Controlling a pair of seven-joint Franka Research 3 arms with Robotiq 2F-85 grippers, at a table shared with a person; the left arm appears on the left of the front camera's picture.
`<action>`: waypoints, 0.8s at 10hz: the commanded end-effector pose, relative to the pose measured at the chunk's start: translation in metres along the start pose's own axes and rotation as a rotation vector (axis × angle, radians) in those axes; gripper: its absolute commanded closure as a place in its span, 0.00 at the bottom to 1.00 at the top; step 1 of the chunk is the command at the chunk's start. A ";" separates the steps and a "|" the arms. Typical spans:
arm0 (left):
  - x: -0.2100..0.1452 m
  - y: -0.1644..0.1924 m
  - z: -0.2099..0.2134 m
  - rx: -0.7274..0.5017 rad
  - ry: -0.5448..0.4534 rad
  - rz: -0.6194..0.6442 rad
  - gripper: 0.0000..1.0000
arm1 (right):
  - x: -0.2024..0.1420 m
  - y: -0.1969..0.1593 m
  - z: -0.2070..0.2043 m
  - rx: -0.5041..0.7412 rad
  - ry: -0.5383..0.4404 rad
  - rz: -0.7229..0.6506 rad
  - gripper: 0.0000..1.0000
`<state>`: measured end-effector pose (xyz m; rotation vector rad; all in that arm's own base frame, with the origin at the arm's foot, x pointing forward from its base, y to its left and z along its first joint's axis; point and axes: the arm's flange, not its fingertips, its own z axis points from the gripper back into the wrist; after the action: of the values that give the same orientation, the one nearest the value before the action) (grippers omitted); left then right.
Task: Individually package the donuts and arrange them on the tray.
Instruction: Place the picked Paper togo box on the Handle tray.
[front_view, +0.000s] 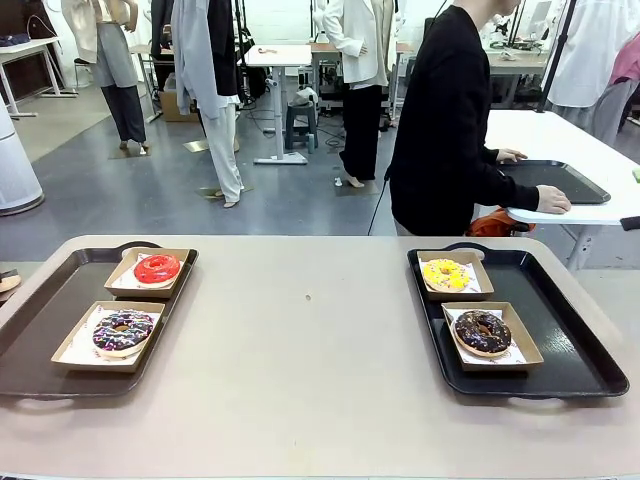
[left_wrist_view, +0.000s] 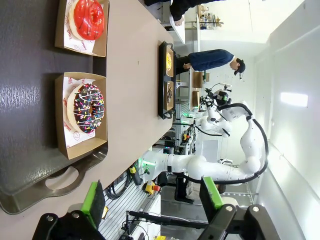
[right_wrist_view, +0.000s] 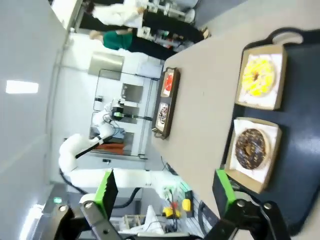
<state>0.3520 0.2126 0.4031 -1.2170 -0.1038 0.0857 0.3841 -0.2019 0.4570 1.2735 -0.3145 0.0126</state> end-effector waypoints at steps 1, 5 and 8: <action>-0.001 -0.001 0.001 -0.003 -0.005 -0.003 0.00 | 0.006 -0.032 0.021 -0.009 0.075 -0.005 0.00; -0.001 -0.001 0.001 -0.003 -0.005 -0.003 0.00 | -0.011 -0.080 0.033 -0.024 0.095 -0.009 0.00; -0.001 -0.001 0.001 -0.003 -0.005 -0.003 0.00 | -0.014 -0.081 0.030 -0.022 0.078 -0.034 0.00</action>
<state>0.3521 0.2126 0.4031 -1.2170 -0.1036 0.0855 0.3799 -0.2512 0.3833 1.2507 -0.2447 0.0642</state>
